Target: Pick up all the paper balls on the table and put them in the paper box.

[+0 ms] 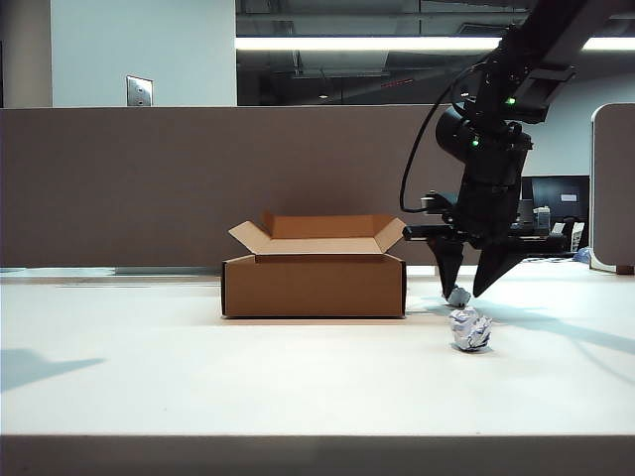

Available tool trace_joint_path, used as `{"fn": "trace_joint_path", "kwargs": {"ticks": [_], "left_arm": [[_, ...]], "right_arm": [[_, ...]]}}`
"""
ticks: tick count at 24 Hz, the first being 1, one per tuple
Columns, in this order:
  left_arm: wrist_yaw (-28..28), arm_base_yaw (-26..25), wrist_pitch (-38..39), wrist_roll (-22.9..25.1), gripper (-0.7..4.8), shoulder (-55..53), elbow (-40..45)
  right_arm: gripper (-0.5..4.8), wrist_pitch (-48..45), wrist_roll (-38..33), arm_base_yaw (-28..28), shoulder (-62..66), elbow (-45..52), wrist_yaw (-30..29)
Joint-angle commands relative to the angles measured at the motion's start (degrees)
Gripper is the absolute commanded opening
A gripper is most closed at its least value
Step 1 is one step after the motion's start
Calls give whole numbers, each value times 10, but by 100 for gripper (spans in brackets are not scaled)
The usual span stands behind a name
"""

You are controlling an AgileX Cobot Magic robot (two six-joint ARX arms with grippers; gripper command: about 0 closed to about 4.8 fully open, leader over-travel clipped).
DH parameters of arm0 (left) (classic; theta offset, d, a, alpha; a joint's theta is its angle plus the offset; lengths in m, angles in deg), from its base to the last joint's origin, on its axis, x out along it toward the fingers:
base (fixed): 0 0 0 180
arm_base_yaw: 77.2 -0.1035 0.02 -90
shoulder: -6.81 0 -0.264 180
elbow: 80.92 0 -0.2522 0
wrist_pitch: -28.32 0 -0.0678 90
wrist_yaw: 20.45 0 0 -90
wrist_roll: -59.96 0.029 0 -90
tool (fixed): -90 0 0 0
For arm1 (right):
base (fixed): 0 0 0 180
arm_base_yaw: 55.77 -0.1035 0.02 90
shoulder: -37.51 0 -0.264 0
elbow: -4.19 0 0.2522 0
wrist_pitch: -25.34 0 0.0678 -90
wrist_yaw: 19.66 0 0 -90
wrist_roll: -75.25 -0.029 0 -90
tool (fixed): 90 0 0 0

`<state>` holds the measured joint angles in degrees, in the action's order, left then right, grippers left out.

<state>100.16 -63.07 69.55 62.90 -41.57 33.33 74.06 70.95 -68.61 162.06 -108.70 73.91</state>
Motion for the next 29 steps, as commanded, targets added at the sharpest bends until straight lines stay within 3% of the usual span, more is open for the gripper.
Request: {"fn": "trace_joint_path", "kwargs": {"ticks": [1,3,5,14,29], "left_arm": [[1,0,-1,-1,-1,1,-1],[0,0,-1,0,-1,1,-1],[1,0,0,0,-1,1,-1],[0,0,14,1,-1,1,-1],[1,0,5,1,-1,1,-1]], "right_arm": [[211,-12,-2,-2,-3,-3,-21],[208,-12,-2,-2,-1,-3,-21],[145,-15,-2,-2,1,-3,-20],[81,-22,-2,-2,2,-3,-9],[80,-18,18,-1,-65,-4,10]]}}
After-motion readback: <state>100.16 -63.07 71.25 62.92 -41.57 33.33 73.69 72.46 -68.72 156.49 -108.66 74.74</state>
